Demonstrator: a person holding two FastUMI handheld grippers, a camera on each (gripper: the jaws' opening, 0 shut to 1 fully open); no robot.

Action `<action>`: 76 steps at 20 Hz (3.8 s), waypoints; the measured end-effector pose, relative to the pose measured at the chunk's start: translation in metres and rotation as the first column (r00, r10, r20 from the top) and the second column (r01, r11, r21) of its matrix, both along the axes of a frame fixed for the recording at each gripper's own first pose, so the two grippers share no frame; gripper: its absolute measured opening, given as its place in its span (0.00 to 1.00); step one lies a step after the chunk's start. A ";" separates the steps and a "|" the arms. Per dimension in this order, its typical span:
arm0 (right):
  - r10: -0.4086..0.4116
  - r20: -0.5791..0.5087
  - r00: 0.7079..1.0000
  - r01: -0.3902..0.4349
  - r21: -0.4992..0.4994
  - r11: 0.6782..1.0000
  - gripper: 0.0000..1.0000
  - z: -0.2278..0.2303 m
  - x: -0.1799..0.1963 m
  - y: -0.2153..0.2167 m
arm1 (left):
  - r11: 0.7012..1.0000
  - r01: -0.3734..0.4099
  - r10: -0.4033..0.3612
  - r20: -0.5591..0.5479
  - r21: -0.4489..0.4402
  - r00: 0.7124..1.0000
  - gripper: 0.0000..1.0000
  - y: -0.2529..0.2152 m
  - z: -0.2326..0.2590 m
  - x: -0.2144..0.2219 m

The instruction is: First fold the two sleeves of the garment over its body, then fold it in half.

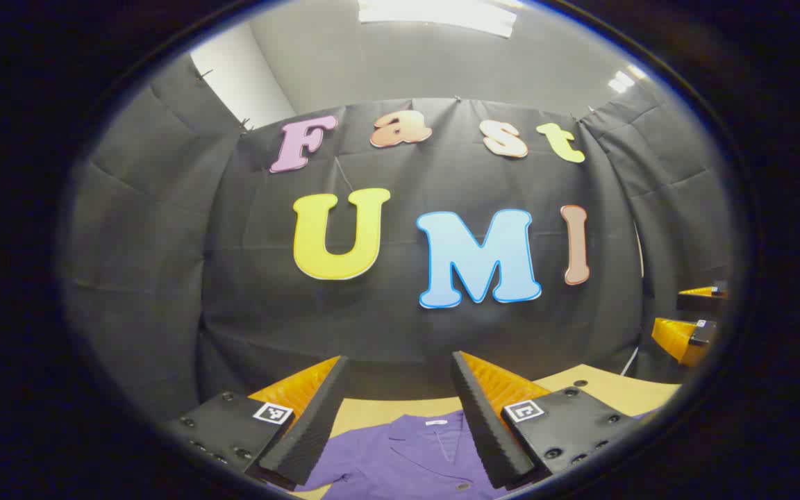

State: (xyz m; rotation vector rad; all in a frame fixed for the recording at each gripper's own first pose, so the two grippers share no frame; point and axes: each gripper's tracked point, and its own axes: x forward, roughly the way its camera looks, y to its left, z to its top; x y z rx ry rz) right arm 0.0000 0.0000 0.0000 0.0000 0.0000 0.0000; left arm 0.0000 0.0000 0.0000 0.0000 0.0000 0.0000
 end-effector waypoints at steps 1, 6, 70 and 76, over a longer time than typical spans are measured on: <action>-0.003 -0.003 1.000 0.003 0.001 1.000 0.94 -0.002 0.001 0.001 | 1.000 -0.001 0.001 -0.009 -0.002 1.000 0.93 0.001 -0.003 0.006; -0.026 -0.026 0.999 0.026 0.013 1.000 0.94 -0.008 0.003 0.001 | 1.000 -0.014 0.014 0.005 -0.014 1.000 0.93 0.015 -0.007 0.009; -0.183 -0.850 0.494 0.593 0.176 0.786 0.37 -0.380 -0.082 -0.146 | 0.996 -0.084 0.087 -0.079 0.040 0.993 0.97 0.036 -0.053 -0.020; -0.172 -0.822 0.543 0.595 0.232 0.769 0.00 -0.354 -0.073 -0.140 | 0.994 -0.107 0.108 -0.080 0.022 0.991 0.97 0.061 -0.062 -0.028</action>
